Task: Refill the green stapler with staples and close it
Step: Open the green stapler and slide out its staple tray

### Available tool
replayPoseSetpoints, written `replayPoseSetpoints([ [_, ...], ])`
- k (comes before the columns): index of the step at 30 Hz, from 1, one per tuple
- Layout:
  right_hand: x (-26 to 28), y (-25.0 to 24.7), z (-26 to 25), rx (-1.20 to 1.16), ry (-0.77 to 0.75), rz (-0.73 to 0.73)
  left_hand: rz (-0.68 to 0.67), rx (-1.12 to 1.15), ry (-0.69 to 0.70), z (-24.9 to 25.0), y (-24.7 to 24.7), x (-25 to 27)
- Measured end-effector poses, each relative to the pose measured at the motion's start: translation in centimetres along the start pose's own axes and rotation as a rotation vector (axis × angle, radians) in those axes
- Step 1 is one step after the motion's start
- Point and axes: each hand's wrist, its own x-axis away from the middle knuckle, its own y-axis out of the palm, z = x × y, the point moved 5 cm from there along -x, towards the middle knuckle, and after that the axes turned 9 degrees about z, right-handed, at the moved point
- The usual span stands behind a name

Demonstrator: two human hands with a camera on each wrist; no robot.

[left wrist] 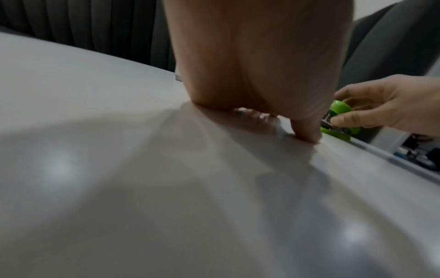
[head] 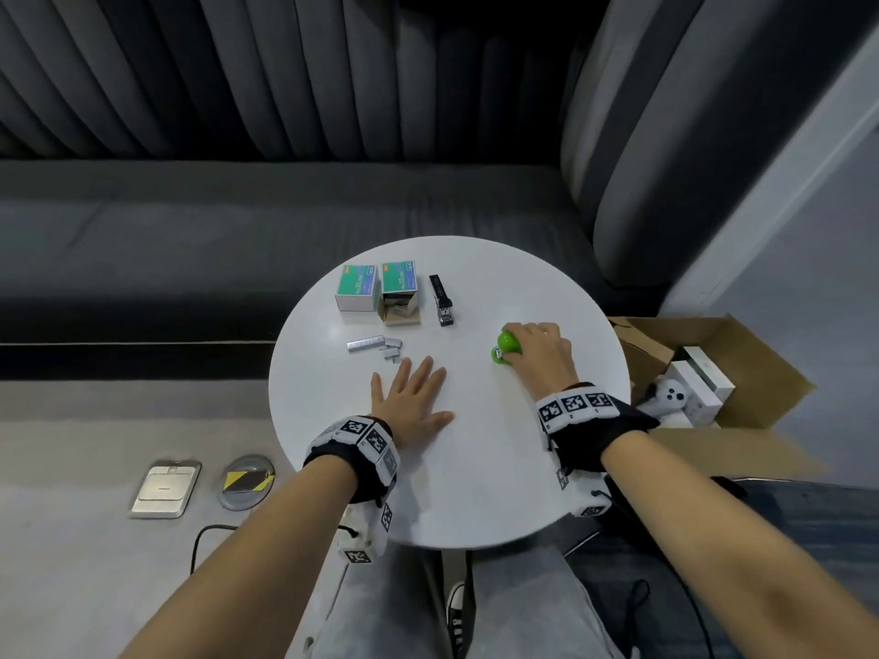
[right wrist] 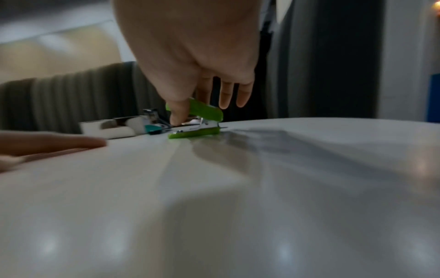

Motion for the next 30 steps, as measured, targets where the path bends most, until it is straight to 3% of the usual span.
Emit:
replayPoseSetpoints([
  [11,4.9,1.4,-4.5,-0.154,-0.156,-0.218,0.066,0.285,-0.009,-0.8,-1.1,0.4],
  [18,6.1,1.4,-6.0,-0.247,-0.197,-0.229,0.193,0.451,-0.007,-1.6,-1.0,0.2],
  [23,6.4,1.6,-6.5,-0.187,-0.238,-0.241,0.323,0.509,-0.058,-1.9,-0.1,-0.3],
  [30,6.8,1.7,-7.7,-0.047,-0.323,-0.167,0.36,0.473,-0.07,-1.8,-0.1,-0.3],
])
